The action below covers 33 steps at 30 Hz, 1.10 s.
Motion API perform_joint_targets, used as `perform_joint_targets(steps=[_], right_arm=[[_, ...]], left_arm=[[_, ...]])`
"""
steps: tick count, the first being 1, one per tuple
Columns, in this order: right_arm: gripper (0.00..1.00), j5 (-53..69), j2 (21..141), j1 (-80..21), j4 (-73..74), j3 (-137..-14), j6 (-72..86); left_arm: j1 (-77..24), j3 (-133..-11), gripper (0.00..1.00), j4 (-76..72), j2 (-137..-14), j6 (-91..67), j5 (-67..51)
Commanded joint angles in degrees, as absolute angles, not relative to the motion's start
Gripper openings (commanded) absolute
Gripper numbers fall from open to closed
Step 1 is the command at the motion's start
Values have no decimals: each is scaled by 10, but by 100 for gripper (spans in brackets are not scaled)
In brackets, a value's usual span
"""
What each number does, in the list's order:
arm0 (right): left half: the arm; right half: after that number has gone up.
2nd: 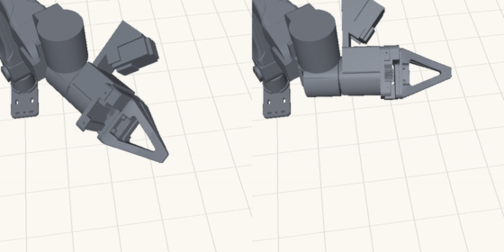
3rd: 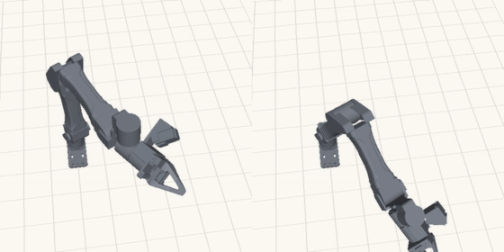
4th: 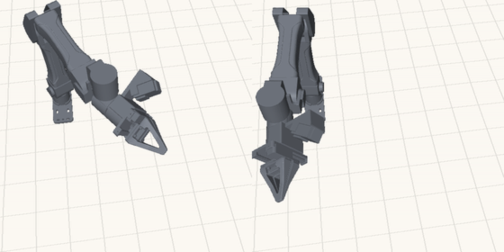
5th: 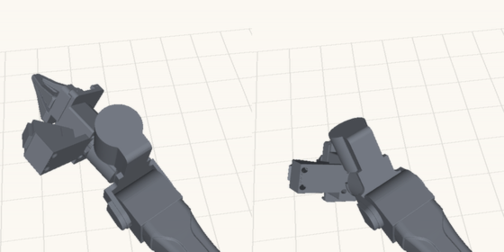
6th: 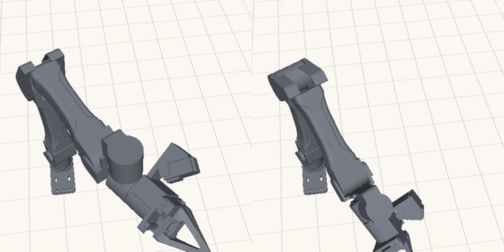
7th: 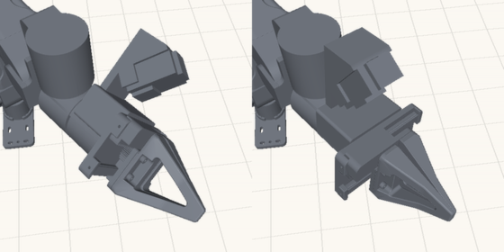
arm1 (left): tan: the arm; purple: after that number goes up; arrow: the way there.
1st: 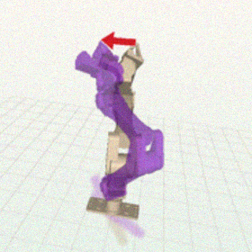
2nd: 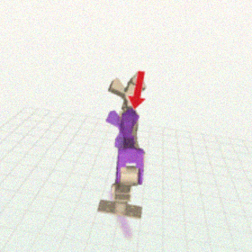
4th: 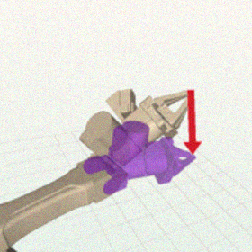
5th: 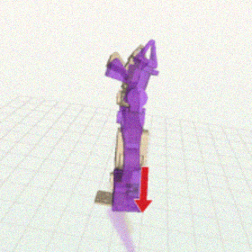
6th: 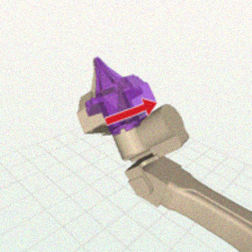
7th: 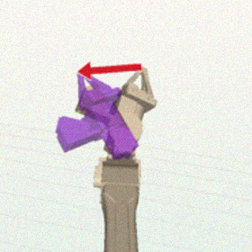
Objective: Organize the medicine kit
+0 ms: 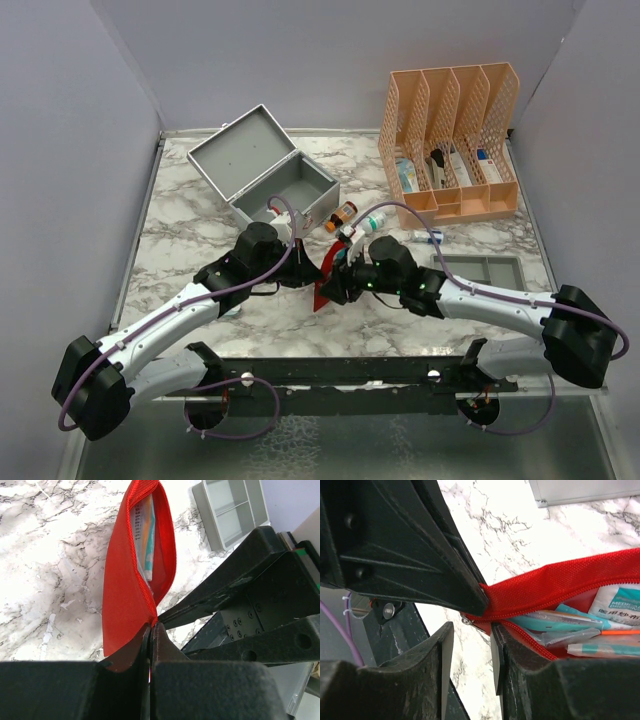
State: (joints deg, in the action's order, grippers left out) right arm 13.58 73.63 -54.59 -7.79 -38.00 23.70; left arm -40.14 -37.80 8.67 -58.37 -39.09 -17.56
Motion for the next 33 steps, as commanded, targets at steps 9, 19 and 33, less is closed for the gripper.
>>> perform_joint_targets(steps=[9,19,33], right_arm=[[20,91,765,-547,-123,-417,243],[8,113,737,-547,-117,-386,225],[4,85,747,-546,-113,-396,229]], left_arm=[[-402,-399,0,68,-582,-391,-202],[-402,-407,0,82,-583,-369,-195],[-402,-406,0,84,-586,-371,-193]])
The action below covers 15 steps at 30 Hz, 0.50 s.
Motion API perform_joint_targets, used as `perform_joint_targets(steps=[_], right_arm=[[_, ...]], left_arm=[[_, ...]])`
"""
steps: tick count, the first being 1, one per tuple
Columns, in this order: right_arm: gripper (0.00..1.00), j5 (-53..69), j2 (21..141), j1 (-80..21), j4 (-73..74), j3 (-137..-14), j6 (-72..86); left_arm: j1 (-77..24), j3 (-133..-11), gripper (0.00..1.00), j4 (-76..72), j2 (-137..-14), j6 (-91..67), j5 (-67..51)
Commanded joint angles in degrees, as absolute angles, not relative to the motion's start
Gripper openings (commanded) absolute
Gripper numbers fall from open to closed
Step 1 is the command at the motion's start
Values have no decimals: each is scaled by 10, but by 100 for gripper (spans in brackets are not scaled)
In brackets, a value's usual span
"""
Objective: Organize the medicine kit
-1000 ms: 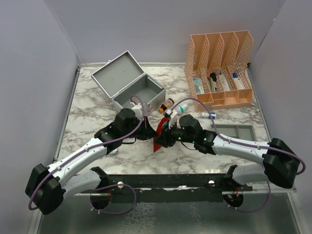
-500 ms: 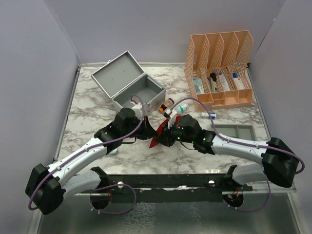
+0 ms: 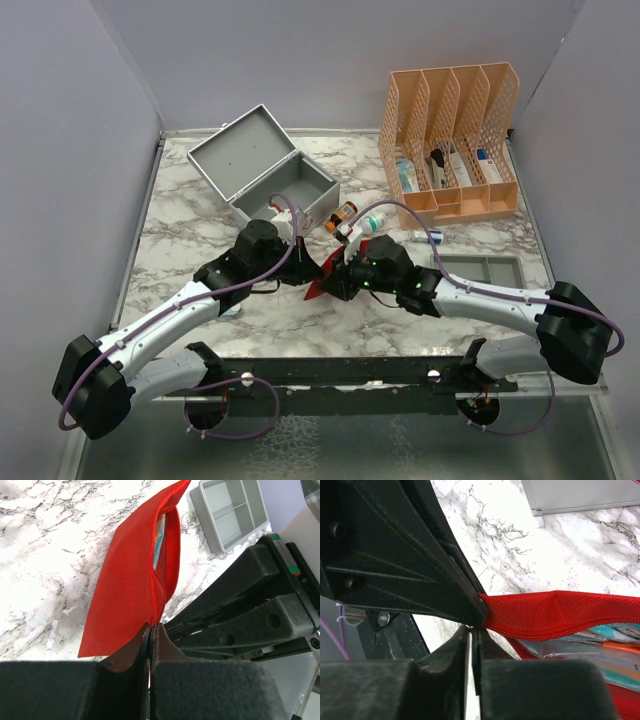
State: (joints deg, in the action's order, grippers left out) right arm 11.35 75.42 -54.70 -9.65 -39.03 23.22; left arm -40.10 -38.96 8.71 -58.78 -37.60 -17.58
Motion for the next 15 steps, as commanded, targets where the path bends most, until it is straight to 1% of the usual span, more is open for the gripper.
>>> perform_joint_targets(steps=[1,9,15], right_arm=[[1,81,741,-547,-110,-394,229],[1,44,711,-547,-83,-380,225],[1,-12,726,-547,-39,-416,236]], left_arm=[[-402,-405,0,85,-587,-371,-193],[-402,-410,0,93,-586,-347,-192],[-402,-429,0,122,-579,-307,-190]])
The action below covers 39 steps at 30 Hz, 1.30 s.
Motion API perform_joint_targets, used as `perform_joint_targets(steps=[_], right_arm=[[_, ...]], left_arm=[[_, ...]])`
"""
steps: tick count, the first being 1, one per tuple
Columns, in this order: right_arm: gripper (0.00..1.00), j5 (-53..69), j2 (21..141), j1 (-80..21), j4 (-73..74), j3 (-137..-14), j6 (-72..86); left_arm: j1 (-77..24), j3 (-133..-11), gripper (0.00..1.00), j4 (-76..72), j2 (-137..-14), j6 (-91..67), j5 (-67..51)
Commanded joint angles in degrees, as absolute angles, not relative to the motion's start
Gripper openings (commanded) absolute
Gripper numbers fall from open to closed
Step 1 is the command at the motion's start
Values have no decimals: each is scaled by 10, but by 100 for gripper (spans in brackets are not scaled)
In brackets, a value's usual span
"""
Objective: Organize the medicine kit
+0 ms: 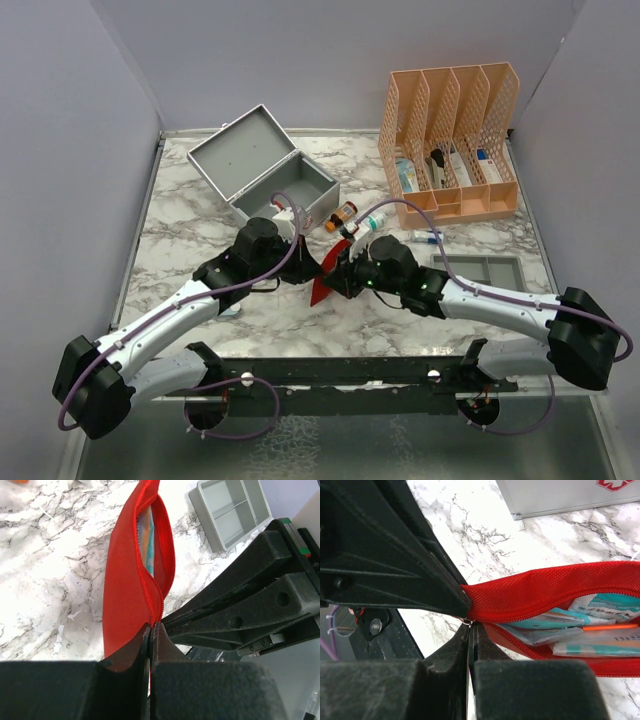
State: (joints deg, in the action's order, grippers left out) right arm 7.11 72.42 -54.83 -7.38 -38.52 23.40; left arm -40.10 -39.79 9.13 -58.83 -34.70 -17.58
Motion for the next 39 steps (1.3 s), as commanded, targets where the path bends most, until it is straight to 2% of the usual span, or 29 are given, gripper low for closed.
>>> perform_joint_targets(steps=[1,25,30,39], right_arm=[[1,-29,728,-547,-24,-422,240],[1,-278,746,-541,117,-455,306],[1,-261,766,-509,110,-461,268],[1,-110,776,-401,66,-471,183]], left_arm=[[-401,-431,0,128,-577,-302,-190],[-401,-431,0,173,-581,-293,-169],[-401,-435,0,198,-576,-289,-137],[-402,-447,0,213,-564,-259,-134]])
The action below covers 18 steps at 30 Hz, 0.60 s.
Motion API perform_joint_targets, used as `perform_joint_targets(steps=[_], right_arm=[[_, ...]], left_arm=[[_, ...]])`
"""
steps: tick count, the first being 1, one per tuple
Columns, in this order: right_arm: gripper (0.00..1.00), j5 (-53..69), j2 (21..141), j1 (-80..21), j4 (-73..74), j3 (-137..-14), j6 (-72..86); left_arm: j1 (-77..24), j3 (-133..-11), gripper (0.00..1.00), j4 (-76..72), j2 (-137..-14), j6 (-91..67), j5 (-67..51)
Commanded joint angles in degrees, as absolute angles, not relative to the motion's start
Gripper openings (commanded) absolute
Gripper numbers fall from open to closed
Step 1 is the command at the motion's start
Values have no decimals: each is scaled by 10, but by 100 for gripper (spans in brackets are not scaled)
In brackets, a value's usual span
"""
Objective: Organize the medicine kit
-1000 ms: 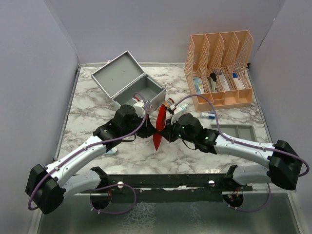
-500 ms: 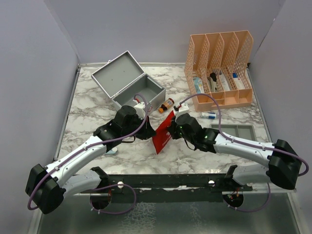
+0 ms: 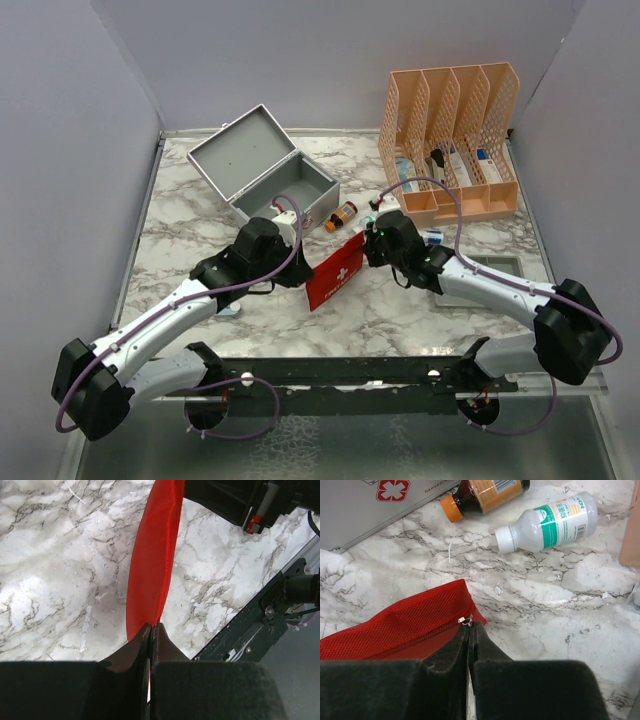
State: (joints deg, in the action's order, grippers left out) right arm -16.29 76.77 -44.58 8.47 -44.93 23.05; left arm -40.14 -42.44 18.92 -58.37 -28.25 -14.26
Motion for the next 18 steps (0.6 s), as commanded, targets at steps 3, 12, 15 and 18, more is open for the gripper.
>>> perform_joint_targets(steps=[3,12,15,18], right_arm=[[1,-91,787,-382,72,-483,178],[8,-17,769,-354,86,-485,174],[27,27,735,-354,88,-487,156],[37,76,693,-354,90,-491,123]], left_arm=[[-401,-454,0,214,-561,-248,-139],[-401,-469,0,219,-556,-222,-137],[-402,-482,0,218,-563,-201,-128],[-401,-504,0,218,-572,-164,-122]])
